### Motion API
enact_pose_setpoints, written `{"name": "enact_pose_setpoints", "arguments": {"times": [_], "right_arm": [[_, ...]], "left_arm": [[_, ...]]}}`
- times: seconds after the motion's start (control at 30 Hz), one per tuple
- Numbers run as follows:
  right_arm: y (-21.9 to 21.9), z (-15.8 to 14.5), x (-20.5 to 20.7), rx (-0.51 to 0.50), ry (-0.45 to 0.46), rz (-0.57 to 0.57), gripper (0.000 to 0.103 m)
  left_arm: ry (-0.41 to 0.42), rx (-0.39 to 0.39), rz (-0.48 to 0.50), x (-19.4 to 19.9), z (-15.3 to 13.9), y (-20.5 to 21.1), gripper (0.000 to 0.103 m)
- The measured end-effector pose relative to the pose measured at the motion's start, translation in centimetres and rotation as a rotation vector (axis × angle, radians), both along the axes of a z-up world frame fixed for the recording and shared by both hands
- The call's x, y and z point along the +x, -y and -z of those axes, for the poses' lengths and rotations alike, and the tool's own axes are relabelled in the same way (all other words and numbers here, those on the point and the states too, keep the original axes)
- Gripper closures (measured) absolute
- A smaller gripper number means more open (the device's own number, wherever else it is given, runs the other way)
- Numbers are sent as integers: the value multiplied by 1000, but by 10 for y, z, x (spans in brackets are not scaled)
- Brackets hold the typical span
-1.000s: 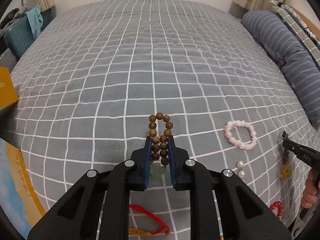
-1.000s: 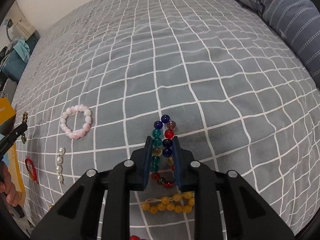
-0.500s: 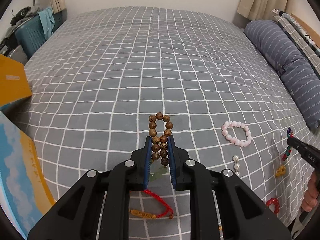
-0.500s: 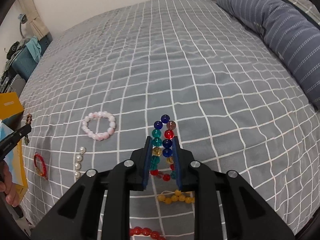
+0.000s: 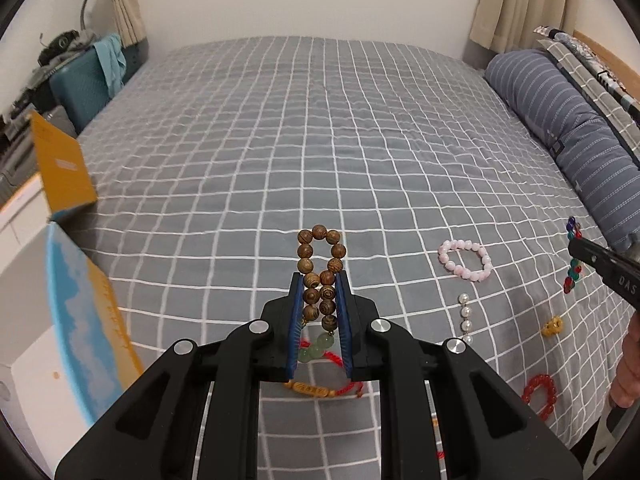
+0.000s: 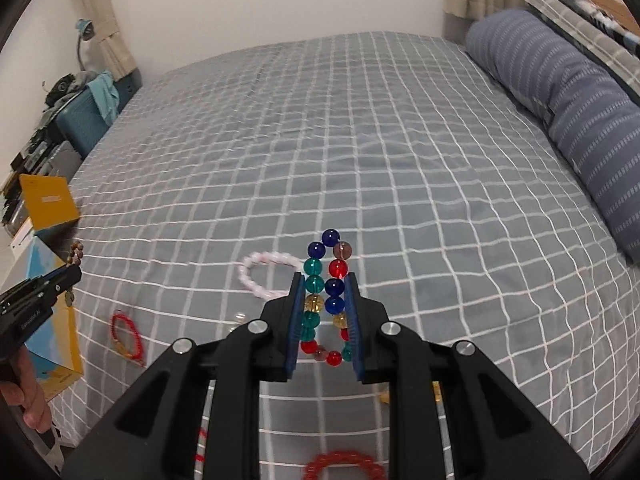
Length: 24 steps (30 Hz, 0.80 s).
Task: Organize jewelry
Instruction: 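Carry both held bracelets over to the white cardboard box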
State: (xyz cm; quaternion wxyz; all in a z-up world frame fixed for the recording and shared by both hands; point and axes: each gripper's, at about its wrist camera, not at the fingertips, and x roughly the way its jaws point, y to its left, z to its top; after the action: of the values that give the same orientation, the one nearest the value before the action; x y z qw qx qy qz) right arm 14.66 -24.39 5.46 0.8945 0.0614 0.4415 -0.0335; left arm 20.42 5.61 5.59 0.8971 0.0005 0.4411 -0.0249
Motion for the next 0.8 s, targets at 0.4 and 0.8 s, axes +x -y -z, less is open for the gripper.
{"name": "enact_pose_setpoints", "arguments": {"times": [0.4,0.8], "right_arm": [[-94,-40,13,6,64,-144,84],[-248,-61,21,29,88,-381,84]], "left_arm": [[56,38,-91,-34,-44,-57,88],[74,64,-271,-83,-67,-157,87]]}}
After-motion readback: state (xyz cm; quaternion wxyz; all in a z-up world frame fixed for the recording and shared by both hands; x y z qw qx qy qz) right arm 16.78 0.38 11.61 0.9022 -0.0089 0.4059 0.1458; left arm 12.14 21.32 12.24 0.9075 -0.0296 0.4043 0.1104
